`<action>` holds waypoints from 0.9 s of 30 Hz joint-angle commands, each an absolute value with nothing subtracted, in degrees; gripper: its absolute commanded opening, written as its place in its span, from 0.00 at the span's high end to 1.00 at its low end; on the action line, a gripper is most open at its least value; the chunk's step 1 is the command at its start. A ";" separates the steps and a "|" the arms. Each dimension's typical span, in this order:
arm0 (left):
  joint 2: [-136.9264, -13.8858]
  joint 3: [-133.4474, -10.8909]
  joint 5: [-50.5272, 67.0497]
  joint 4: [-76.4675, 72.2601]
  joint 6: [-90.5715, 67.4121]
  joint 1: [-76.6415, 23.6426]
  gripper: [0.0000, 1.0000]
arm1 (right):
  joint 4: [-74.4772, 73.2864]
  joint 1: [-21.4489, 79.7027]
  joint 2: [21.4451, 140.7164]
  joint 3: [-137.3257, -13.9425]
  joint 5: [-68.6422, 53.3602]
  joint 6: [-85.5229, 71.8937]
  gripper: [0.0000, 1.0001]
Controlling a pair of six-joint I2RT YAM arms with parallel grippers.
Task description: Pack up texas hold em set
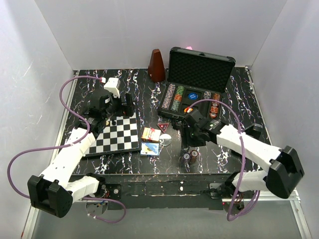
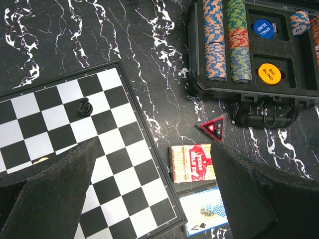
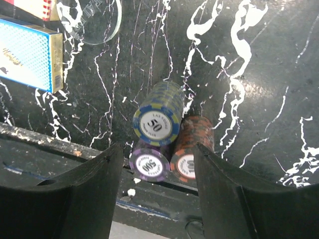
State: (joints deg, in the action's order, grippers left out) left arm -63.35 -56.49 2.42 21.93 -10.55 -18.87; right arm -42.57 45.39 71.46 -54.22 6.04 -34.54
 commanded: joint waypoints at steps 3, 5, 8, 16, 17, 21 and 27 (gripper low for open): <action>-63.81 -57.39 4.92 21.71 -11.25 -18.90 0.02 | -39.64 47.37 77.77 -58.71 7.38 -34.19 0.35; -64.16 -57.57 5.36 21.62 -11.43 -18.90 0.02 | -40.51 47.98 79.53 -59.50 9.05 -34.02 0.35; -64.34 -57.57 5.80 21.53 -11.60 -18.90 0.02 | -40.87 48.78 80.77 -59.94 9.84 -33.40 0.35; -65.04 -57.66 6.33 21.62 -11.69 -18.90 0.02 | -41.84 49.83 83.58 -59.59 12.13 -35.24 0.36; -65.04 -57.66 6.33 21.62 -11.69 -18.90 0.02 | -41.57 49.83 83.76 -59.33 12.13 -35.42 0.37; -65.30 -57.66 6.68 21.62 -11.78 -18.90 0.02 | -41.13 50.01 84.81 -58.89 12.39 -36.12 0.39; -65.39 -57.74 7.64 21.53 -11.87 -18.90 0.02 | -40.78 50.01 86.04 -58.80 12.48 -36.04 0.55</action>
State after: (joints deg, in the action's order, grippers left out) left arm -65.39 -56.49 6.09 21.91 -11.64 -18.87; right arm -41.54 49.58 85.36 -57.78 11.18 -35.20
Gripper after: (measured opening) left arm 0.981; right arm 0.520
